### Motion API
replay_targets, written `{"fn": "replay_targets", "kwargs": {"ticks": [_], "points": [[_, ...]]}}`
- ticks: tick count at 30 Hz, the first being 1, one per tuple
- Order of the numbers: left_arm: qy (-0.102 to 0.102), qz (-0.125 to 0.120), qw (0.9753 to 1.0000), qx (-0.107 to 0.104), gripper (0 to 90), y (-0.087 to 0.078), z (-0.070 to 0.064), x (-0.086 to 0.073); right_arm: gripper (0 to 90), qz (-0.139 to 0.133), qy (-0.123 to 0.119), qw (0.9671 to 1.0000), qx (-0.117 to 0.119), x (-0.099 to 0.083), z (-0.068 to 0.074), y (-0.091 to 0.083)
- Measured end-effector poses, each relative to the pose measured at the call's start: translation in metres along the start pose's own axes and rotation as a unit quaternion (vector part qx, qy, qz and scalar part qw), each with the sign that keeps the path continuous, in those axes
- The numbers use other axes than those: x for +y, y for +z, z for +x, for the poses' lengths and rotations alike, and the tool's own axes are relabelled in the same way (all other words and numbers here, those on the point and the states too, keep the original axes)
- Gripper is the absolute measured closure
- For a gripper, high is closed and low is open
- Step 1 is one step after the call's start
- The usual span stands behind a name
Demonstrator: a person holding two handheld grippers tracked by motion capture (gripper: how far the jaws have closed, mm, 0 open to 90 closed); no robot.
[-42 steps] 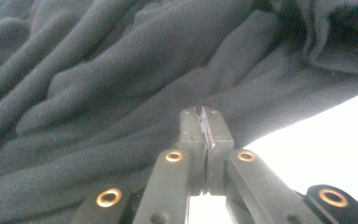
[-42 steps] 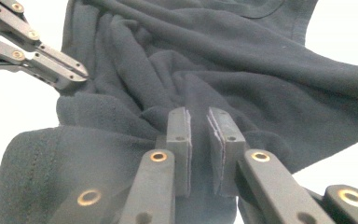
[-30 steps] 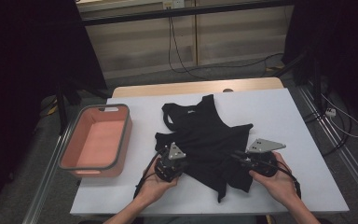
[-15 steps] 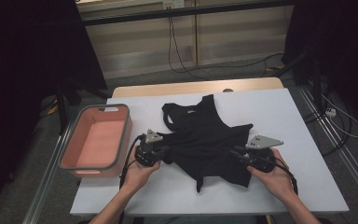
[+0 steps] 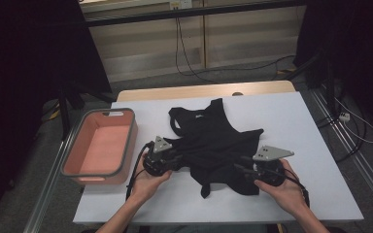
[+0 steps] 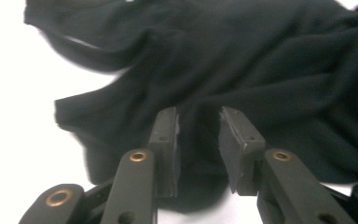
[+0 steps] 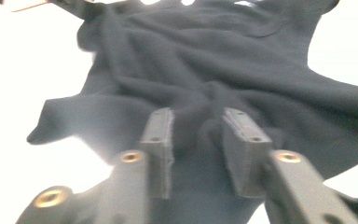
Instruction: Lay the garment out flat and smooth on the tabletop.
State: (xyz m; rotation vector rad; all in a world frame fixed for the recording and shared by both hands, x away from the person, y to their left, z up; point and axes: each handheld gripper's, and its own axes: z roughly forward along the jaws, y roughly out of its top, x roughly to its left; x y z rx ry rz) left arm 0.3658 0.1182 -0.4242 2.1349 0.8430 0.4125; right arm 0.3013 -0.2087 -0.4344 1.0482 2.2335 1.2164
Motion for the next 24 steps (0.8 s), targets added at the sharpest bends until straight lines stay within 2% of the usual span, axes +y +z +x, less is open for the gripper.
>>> {"fn": "replay_targets", "kwargs": {"ticks": [2, 4, 6, 7, 9, 11, 13, 15, 19, 20, 21, 22, 23, 24], "points": [[0.017, -0.003, 0.9997, -0.020, 70.9, -0.004, -0.012, -0.001, 74.9, 0.017, -0.004, 0.9996, 0.020, -0.002, 0.008, 0.000], [0.028, 0.001, 0.9989, -0.038, 72.0, -0.003, -0.021, -0.001, 75.8, 0.038, -0.012, 0.9987, 0.032, -0.005, 0.015, 0.003], [0.045, 0.004, 0.9982, -0.040, 72.6, 0.000, -0.031, -0.003, 74.3, 0.054, -0.023, 0.9977, 0.034, -0.007, 0.020, 0.008], [0.048, 0.011, 0.9977, -0.047, 71.7, 0.002, -0.035, -0.003, 73.9, 0.060, -0.026, 0.9973, 0.036, -0.009, 0.022, 0.010], [0.052, 0.014, 0.9972, -0.052, 69.9, 0.006, -0.041, -0.004, 69.5, 0.075, -0.030, 0.9961, 0.036, -0.011, 0.025, 0.015], [0.056, 0.019, 0.9964, -0.061, 69.5, 0.009, -0.043, -0.004, 59.9, 0.078, -0.030, 0.9959, 0.035, -0.011, 0.026, 0.017], [0.059, 0.024, 0.9956, -0.068, 66.9, 0.014, -0.047, -0.005, 55.1, 0.082, -0.037, 0.9956, 0.024, -0.014, 0.026, 0.020], [0.072, 0.035, 0.9939, -0.076, 64.4, 0.018, -0.053, -0.006, 51.6, 0.089, -0.044, 0.9948, 0.023, -0.016, 0.027, 0.023], [0.101, 0.047, 0.9904, -0.082, 57.7, 0.027, -0.063, -0.010, 55.0, 0.084, -0.047, 0.9953, 0.007, -0.018, 0.032, 0.024], [0.107, 0.054, 0.9897, -0.078, 56.4, 0.030, -0.065, -0.012, 58.1, 0.083, -0.047, 0.9954, 0.006, -0.019, 0.032, 0.023], [0.110, 0.050, 0.9894, -0.080, 56.2, 0.032, -0.066, -0.013, 67.4, 0.083, -0.047, 0.9955, 0.002, -0.018, 0.032, 0.023], [0.103, 0.050, 0.9899, -0.084, 58.8, 0.032, -0.067, -0.012, 75.3, 0.086, -0.048, 0.9951, -0.003, -0.018, 0.032, 0.021], [0.098, 0.052, 0.9897, -0.091, 65.7, 0.033, -0.068, -0.011, 78.2, 0.091, -0.037, 0.9951, 0.004, -0.018, 0.030, 0.020], [0.100, 0.055, 0.9884, -0.100, 75.4, 0.033, -0.068, -0.011, 82.3, 0.090, -0.033, 0.9954, 0.005, -0.018, 0.028, 0.019]]}}
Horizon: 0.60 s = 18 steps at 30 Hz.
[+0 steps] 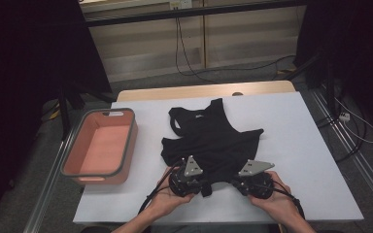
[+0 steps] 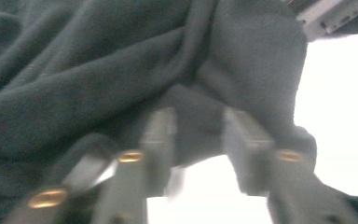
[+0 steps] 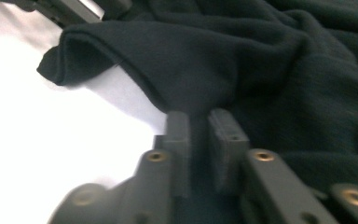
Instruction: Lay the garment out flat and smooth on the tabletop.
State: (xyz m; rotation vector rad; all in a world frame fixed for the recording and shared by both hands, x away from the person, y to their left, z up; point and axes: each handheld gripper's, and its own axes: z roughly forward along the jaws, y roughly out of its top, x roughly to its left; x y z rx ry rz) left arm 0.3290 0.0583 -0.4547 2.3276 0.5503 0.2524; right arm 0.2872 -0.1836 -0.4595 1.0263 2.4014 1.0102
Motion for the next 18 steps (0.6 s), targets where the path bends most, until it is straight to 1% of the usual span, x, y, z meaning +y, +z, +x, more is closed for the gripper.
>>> {"fn": "replay_targets", "kwargs": {"ticks": [1, 2, 3, 4, 5, 6, 7, 9, 11, 12, 14, 17, 18], "points": [[0.008, 0.003, 1.0000, -0.001, 87.3, 0.000, -0.003, 0.001, 83.3, 0.000, 0.003, 1.0000, 0.000, -0.001, -0.002, -0.001], [0.014, 0.008, 0.9999, 0.005, 90.0, 0.000, -0.005, 0.002, 84.3, -0.002, 0.011, 0.9999, 0.003, -0.001, -0.004, -0.004], [0.014, 0.010, 0.9998, 0.005, 90.0, 0.000, -0.006, 0.003, 84.5, -0.007, 0.015, 0.9999, 0.002, -0.002, -0.006, -0.007], [0.001, 0.013, 0.9999, 0.001, 90.0, 0.000, -0.004, 0.004, 84.7, -0.011, 0.016, 0.9998, 0.000, -0.003, -0.008, -0.009], [-0.005, 0.017, 0.9998, -0.006, 90.0, 0.000, -0.001, 0.004, 84.7, -0.019, 0.023, 0.9996, -0.001, -0.003, -0.010, -0.013], [-0.014, 0.019, 0.9997, -0.008, 90.0, -0.001, 0.001, 0.004, 84.7, -0.026, 0.027, 0.9993, 0.000, -0.004, -0.013, -0.017], [-0.017, 0.017, 0.9997, -0.008, 90.0, -0.002, 0.002, 0.004, 84.7, -0.033, 0.031, 0.9989, -0.003, -0.004, -0.014, -0.020], [-0.021, 0.026, 0.9995, -0.001, 90.0, -0.005, 0.005, 0.002, 84.5, -0.044, 0.039, 0.9982, -0.009, -0.005, -0.018, -0.026], [-0.029, 0.026, 0.9992, 0.009, 90.0, -0.009, 0.008, 0.000, 84.5, -0.055, 0.045, 0.9974, -0.013, -0.005, -0.022, -0.031], [-0.033, 0.027, 0.9990, 0.009, 90.0, -0.012, 0.011, -0.001, 84.4, -0.058, 0.049, 0.9970, -0.013, -0.005, -0.023, -0.032], [-0.043, 0.024, 0.9987, 0.014, 90.0, -0.020, 0.018, -0.004, 84.3, -0.068, 0.060, 0.9958, -0.012, -0.006, -0.026, -0.037], [-0.049, 0.020, 0.9982, 0.028, 90.0, -0.030, 0.027, -0.008, 84.4, -0.087, 0.069, 0.9937, -0.018, -0.005, -0.031, -0.045], [-0.055, 0.021, 0.9978, 0.031, 90.0, -0.034, 0.031, -0.011, 84.6, -0.091, 0.070, 0.9931, -0.022, -0.005, -0.032, -0.047]]}}
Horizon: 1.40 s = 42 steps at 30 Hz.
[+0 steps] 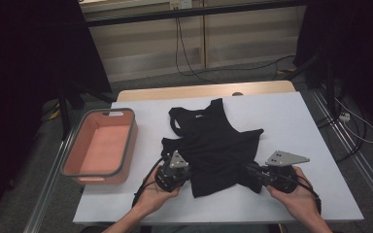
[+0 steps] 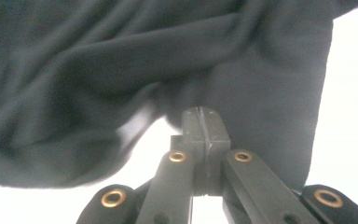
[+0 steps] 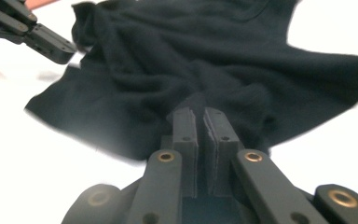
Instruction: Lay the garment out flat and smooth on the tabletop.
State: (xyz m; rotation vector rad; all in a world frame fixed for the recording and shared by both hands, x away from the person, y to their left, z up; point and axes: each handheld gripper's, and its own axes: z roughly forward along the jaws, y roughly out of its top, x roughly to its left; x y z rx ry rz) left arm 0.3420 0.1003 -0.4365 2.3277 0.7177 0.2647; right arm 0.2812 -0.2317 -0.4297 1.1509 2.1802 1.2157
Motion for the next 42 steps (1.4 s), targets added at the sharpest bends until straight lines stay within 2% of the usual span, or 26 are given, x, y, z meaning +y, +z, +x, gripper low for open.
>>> {"fn": "replay_targets", "kwargs": {"ticks": [2, 3, 6, 7, 11, 13, 16, 17, 19, 20, 21, 23, 24, 26, 27, 28, 30, 32, 33, 34, 36, 40, 42], "points": [[0.002, 0.006, 0.9999, 0.011, 90.0, -0.007, 0.005, -0.005, 84.8, -0.013, 0.002, 0.9998, -0.012, 0.001, -0.004, -0.007], [-0.002, 0.006, 0.9999, 0.009, 90.0, -0.011, 0.009, -0.010, 84.9, -0.016, 0.004, 0.9997, -0.016, 0.001, -0.006, -0.010], [-0.037, -0.003, 0.9993, -0.007, 90.0, -0.017, 0.017, -0.021, 85.0, -0.025, 0.017, 0.9991, -0.031, -0.006, -0.012, -0.019], [-0.039, -0.005, 0.9992, -0.009, 90.0, -0.017, 0.017, -0.021, 85.0, -0.027, 0.020, 0.9987, -0.040, -0.009, -0.015, -0.021], [-0.015, -0.033, 0.9993, -0.014, 89.9, -0.014, 0.009, -0.011, 84.9, -0.027, 0.031, 0.9968, -0.068, -0.015, -0.023, -0.027], [-0.005, -0.044, 0.9987, -0.025, 84.3, -0.013, 0.002, -0.006, 84.4, -0.025, 0.044, 0.9958, -0.076, -0.020, -0.030, -0.031], [0.015, -0.044, 0.9985, -0.029, 76.2, -0.009, -0.010, -0.001, 83.3, -0.009, 0.055, 0.9938, -0.096, -0.029, -0.039, -0.034], [0.019, -0.042, 0.9983, -0.035, 73.3, -0.007, -0.014, -0.001, 82.8, 0.001, 0.060, 0.9927, -0.104, -0.031, -0.041, -0.035], [0.034, -0.038, 0.9981, -0.034, 68.3, -0.003, -0.022, -0.001, 83.1, 0.030, 0.049, 0.9897, -0.131, -0.037, -0.044, -0.036], [0.037, -0.033, 0.9981, -0.037, 63.8, -0.001, -0.025, -0.001, 83.1, 0.035, 0.058, 0.9884, -0.136, -0.040, -0.046, -0.036], [0.041, -0.030, 0.9979, -0.040, 61.2, 0.000, -0.028, -0.002, 83.3, 0.035, 0.068, 0.9880, -0.134, -0.042, -0.047, -0.037], [0.058, -0.025, 0.9973, -0.037, 56.9, 0.003, -0.033, -0.003, 82.4, 0.037, 0.064, 0.9866, -0.145, -0.042, -0.047, -0.039], [0.071, -0.021, 0.9965, -0.040, 53.7, 0.004, -0.035, -0.003, 79.6, 0.035, 0.066, 0.9862, -0.147, -0.042, -0.046, -0.038], [0.075, -0.017, 0.9960, -0.044, 50.8, 0.007, -0.038, -0.004, 74.2, 0.022, 0.061, 0.9865, -0.150, -0.040, -0.047, -0.039], [0.081, -0.014, 0.9958, -0.039, 50.5, 0.009, -0.040, -0.005, 69.6, 0.010, 0.064, 0.9875, -0.144, -0.039, -0.048, -0.040], [0.092, -0.007, 0.9952, -0.032, 50.8, 0.011, -0.041, -0.006, 65.5, -0.002, 0.068, 0.9883, -0.137, -0.038, -0.049, -0.040], [0.101, -0.008, 0.9941, -0.039, 59.1, 0.013, -0.042, -0.006, 57.7, -0.007, 0.065, 0.9874, -0.144, -0.035, -0.050, -0.039], [0.092, -0.001, 0.9939, -0.061, 78.7, 0.013, -0.042, -0.006, 58.1, -0.002, 0.062, 0.9889, -0.135, -0.034, -0.051, -0.035], [0.086, 0.000, 0.9944, -0.061, 86.1, 0.012, -0.043, -0.006, 57.8, 0.001, 0.059, 0.9893, -0.133, -0.034, -0.052, -0.032], [0.089, 0.004, 0.9943, -0.058, 89.6, 0.011, -0.044, -0.006, 58.0, 0.009, 0.059, 0.9894, -0.132, -0.034, -0.053, -0.029], [0.081, 0.020, 0.9951, -0.053, 90.0, 0.008, -0.040, -0.005, 57.9, 0.019, 0.055, 0.9899, -0.130, -0.035, -0.057, -0.023], [0.062, 0.025, 0.9962, -0.056, 90.0, 0.002, -0.031, -0.009, 56.6, 0.038, 0.056, 0.9893, -0.130, -0.039, -0.063, -0.018], [0.057, 0.034, 0.9967, -0.046, 90.0, -0.003, -0.027, -0.014, 56.2, 0.046, 0.058, 0.9898, -0.122, -0.041, -0.065, -0.017]]}}
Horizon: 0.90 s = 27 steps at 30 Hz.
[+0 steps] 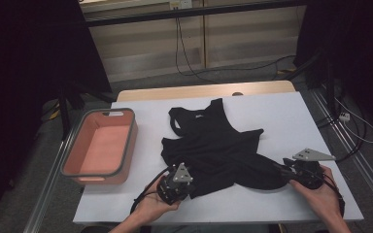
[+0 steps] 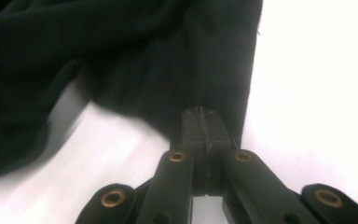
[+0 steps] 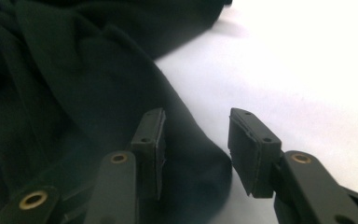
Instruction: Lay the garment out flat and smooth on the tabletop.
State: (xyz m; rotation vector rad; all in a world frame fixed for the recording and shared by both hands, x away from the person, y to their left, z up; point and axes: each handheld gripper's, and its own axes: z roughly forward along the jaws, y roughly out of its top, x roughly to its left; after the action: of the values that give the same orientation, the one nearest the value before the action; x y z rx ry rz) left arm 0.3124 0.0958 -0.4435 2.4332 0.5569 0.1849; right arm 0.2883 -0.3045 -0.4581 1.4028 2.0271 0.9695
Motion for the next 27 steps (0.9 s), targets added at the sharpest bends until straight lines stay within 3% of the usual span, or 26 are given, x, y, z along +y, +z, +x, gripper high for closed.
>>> {"fn": "replay_targets", "kwargs": {"ticks": [4, 7, 10, 11, 14, 17, 19, 21, 22, 23, 24, 25, 27], "points": [[-0.023, 0.004, 0.9997, 0.005, 90.0, -0.011, 0.012, -0.016, 56.3, 0.022, 0.002, 0.9997, 0.011, -0.004, 0.001, 0.004], [-0.052, -0.027, 0.9983, -0.006, 90.0, -0.017, 0.018, -0.016, 60.3, 0.023, 0.003, 0.9997, 0.011, -0.004, 0.001, 0.004], [-0.040, -0.052, 0.9978, -0.008, 89.0, -0.014, 0.013, -0.007, 81.0, 0.027, -0.005, 0.9994, 0.023, -0.003, 0.003, 0.004], [-0.036, -0.052, 0.9980, -0.008, 79.7, -0.011, 0.011, -0.003, 87.3, 0.028, -0.010, 0.9992, 0.024, -0.002, 0.004, 0.004], [-0.017, -0.059, 0.9980, -0.016, 66.4, -0.002, 0.000, 0.006, 88.3, 0.034, -0.014, 0.9993, 0.011, -0.001, 0.003, 0.003], [0.021, -0.048, 0.9986, -0.006, 56.9, 0.011, -0.009, 0.010, 88.3, 0.031, -0.006, 0.9995, 0.003, -0.003, -0.002, -0.001], [0.026, -0.032, 0.9991, -0.002, 48.7, 0.017, -0.012, 0.011, 88.3, 0.026, 0.000, 0.9997, 0.002, -0.005, -0.005, -0.004], [0.014, -0.036, 0.9993, -0.001, 49.4, 0.017, -0.012, 0.010, 88.1, 0.026, 0.003, 0.9997, -0.001, -0.007, -0.006, -0.005], [0.013, -0.034, 0.9992, -0.017, 56.6, 0.015, -0.010, 0.009, 88.0, 0.025, 0.005, 0.9997, 0.001, -0.007, -0.006, -0.005], [0.010, -0.037, 0.9989, -0.028, 75.3, 0.015, -0.011, 0.008, 87.9, 0.024, 0.005, 0.9997, 0.003, -0.007, -0.006, -0.005], [0.011, -0.037, 0.9990, -0.023, 86.0, 0.014, -0.011, 0.007, 88.0, 0.023, 0.004, 0.9997, 0.002, -0.007, -0.005, -0.006], [0.023, -0.020, 0.9993, -0.022, 88.2, 0.011, -0.010, 0.008, 88.0, 0.023, 0.003, 0.9997, 0.002, -0.006, -0.005, -0.006], [0.009, -0.015, 0.9996, -0.022, 89.3, 0.009, -0.009, 0.008, 88.0, 0.021, 0.003, 0.9998, 0.004, -0.006, -0.004, -0.006]]}}
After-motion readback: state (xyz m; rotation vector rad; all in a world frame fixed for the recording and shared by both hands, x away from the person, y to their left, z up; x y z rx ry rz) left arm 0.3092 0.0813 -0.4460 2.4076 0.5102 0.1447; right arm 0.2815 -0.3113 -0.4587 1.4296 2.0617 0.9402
